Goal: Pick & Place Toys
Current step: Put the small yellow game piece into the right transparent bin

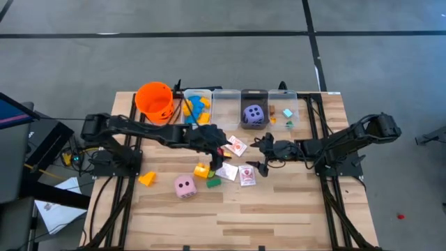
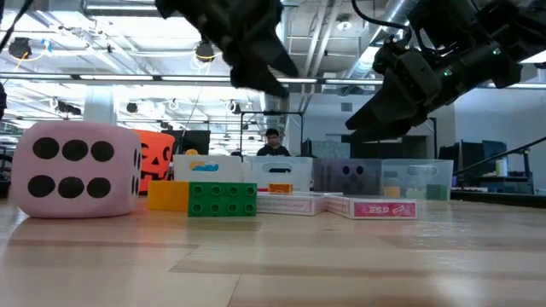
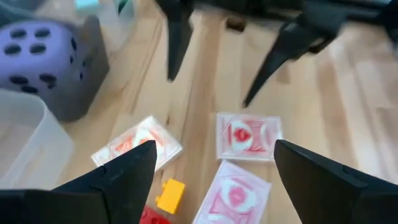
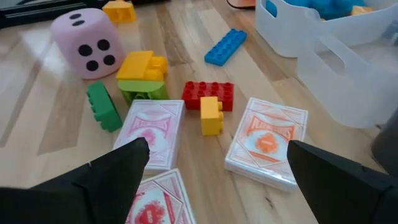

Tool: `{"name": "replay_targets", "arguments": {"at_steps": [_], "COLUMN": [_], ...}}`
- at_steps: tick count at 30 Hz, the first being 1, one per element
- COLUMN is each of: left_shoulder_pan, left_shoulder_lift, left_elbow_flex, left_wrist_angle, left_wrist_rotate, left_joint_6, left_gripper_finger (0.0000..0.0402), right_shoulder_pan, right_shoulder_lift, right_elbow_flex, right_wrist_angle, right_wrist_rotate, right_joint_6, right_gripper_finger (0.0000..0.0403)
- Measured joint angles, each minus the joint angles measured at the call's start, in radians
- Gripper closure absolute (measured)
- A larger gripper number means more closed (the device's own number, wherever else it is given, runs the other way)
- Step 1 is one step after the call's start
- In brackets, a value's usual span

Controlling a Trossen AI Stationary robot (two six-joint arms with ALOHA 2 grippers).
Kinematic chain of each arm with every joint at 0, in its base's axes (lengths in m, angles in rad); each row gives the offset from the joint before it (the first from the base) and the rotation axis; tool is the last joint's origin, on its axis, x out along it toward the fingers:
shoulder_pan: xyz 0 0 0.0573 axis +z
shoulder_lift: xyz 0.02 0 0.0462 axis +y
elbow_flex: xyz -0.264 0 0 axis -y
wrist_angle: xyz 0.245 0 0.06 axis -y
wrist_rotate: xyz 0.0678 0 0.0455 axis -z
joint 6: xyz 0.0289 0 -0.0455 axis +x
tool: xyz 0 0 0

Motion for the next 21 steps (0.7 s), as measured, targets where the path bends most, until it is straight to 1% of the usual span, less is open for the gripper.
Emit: {"name": "replay_targets", "arguments": {"at_steps": [4, 10, 16, 21], "left_shoulder_pan": [0.0, 0.0, 0.0, 0.0], "left_shoulder_lift": [0.023, 0.019, 0.015, 0.015], "left_elbow_flex": [0.0, 0.0, 0.0, 0.0], "left_wrist_angle": [0.011, 0.062, 0.182, 0.29], "left_wrist_rotate": [-0.002, -0.001, -0.001, -0.001], "left_joint_6": [0.0, 0.0, 0.0, 0.0], "left_gripper_finger": [0.0081, 0.0076, 0.008, 0.0079], "right_shoulder_pan": [0.003, 0.003, 0.003, 0.004], "right_shoulder_lift": [0.0, 0.0, 0.0, 0.0], "right_elbow_flex": [0.009, 0.01, 0.01, 0.01], "right_wrist_angle": [-0.001, -0.002, 0.001, 0.001], "right_wrist_rotate": [0.0, -0.001, -0.004, -0.056], "right_joint_6": [0.0, 0.005, -0.009, 0.044], "right_gripper_finger": [0.0021, 0.0021, 0.0021, 0.0021]}}
